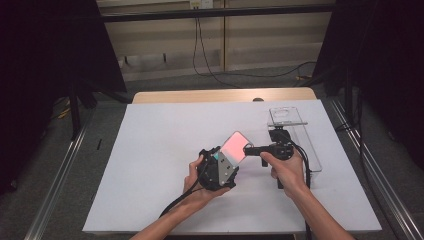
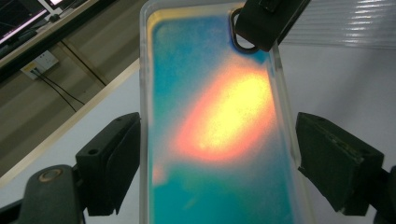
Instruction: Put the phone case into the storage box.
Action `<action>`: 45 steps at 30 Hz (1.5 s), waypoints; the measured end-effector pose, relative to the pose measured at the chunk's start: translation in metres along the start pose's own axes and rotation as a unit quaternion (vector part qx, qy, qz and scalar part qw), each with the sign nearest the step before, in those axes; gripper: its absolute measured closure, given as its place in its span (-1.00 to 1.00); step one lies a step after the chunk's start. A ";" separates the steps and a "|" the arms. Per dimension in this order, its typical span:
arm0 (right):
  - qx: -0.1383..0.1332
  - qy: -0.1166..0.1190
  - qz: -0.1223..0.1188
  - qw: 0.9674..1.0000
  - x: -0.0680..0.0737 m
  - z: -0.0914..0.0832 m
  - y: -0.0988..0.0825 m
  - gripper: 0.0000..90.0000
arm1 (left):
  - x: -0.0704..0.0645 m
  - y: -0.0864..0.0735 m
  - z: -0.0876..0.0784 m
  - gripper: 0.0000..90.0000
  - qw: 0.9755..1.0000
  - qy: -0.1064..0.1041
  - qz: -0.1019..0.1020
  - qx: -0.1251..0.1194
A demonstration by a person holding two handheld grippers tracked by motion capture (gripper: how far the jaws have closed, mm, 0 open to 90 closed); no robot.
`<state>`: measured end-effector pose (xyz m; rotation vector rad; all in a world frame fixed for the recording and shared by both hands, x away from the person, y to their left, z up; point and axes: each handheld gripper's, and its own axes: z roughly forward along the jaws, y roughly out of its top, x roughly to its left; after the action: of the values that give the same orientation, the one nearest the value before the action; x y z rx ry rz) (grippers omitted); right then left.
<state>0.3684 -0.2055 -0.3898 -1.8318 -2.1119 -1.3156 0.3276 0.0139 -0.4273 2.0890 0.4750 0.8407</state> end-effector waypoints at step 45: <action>-0.084 0.039 -0.012 0.996 0.009 -0.020 0.005 0.86 | 0.044 0.001 -0.002 -0.90 0.989 -0.063 -0.136 -0.015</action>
<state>0.3601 -0.2110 -0.3698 -1.7851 -2.0470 -1.5876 0.3575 0.0402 -0.4086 1.9782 0.6568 0.5513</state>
